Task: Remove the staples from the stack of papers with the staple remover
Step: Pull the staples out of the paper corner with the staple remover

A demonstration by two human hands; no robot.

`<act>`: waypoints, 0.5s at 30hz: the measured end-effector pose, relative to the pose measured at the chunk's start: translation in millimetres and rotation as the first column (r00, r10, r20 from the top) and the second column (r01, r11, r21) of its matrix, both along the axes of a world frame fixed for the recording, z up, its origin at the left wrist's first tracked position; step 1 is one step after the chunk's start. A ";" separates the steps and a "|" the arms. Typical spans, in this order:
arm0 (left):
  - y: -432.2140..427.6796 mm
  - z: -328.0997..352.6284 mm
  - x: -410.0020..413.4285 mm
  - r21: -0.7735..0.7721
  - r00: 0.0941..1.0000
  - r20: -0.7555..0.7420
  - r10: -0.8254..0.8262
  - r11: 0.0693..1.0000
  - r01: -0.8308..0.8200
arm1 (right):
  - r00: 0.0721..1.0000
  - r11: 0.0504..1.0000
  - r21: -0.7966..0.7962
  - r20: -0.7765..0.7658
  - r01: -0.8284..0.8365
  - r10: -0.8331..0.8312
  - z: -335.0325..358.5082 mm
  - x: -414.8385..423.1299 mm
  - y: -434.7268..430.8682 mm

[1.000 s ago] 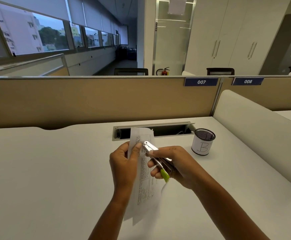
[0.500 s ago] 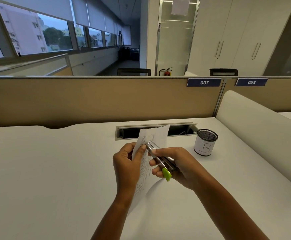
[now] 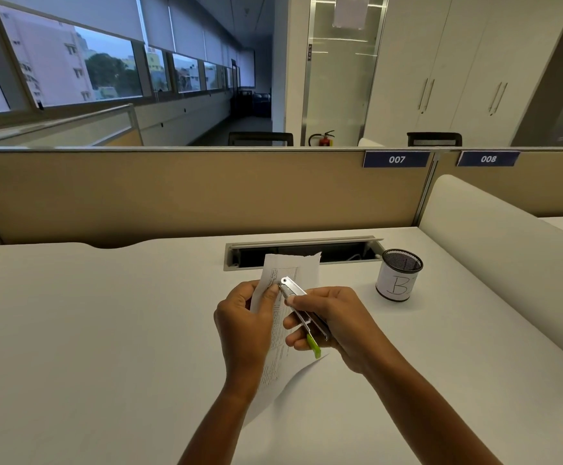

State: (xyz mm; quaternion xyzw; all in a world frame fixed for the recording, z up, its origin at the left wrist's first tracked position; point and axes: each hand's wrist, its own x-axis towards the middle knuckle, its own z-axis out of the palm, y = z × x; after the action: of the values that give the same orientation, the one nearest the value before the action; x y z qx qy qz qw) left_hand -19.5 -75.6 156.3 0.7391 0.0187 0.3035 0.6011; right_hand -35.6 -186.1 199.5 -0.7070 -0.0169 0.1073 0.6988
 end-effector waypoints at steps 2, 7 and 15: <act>-1.3 0.6 -1.3 0.008 1.000 0.016 0.002 1.000 -0.002 | 1.000 1.000 -0.015 0.014 0.014 -0.014 -1.0 -0.8 0.9; -4.0 -0.6 -3.7 0.044 0.998 0.047 0.042 0.998 -0.044 | 0.997 0.997 -0.046 0.053 0.055 -0.053 -4.3 -2.6 4.9; 2.7 -0.4 -1.4 -0.003 0.999 -0.031 -0.028 1.000 0.028 | 0.999 0.999 0.017 -0.014 -0.029 0.029 -0.2 0.6 -2.4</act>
State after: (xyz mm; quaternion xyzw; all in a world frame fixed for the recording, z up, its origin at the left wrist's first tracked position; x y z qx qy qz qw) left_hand -20.9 -73.0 155.9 0.7433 0.0180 0.2834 0.6057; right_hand -35.0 -188.5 199.4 -0.6998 -0.0229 0.1224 0.7034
